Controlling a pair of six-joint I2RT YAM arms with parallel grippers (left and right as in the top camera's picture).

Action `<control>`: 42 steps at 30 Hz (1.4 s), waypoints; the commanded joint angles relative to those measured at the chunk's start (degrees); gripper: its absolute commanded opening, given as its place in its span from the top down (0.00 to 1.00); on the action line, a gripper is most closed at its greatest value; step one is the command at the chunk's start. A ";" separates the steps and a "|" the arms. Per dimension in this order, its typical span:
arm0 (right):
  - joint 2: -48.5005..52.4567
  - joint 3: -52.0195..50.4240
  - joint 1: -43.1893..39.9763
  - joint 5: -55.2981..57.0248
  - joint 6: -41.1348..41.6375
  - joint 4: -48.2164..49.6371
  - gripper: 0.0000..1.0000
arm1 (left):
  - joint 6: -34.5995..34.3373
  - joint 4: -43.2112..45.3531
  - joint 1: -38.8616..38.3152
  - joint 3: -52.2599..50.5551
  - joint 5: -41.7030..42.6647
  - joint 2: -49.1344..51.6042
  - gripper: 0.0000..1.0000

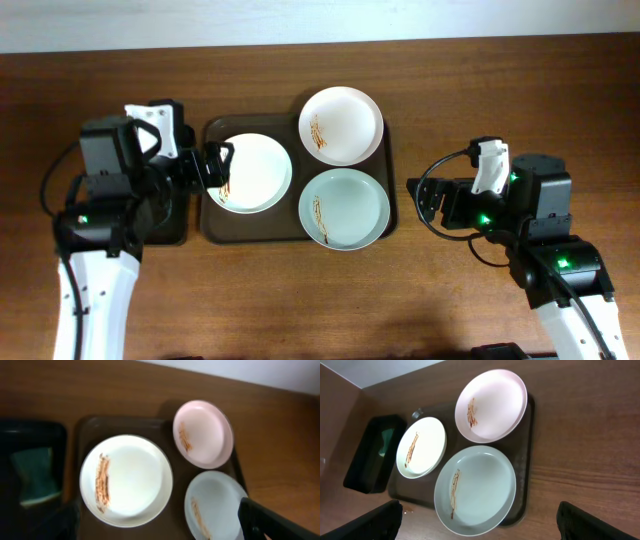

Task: Clean dirty plates on tray and stack at the side
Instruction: 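Move the left gripper over the green sponge on the black tray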

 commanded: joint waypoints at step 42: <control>15.41 10.69 -0.15 7.72 5.40 -2.29 0.02 | -2.45 -13.33 0.20 15.65 -19.78 16.87 0.01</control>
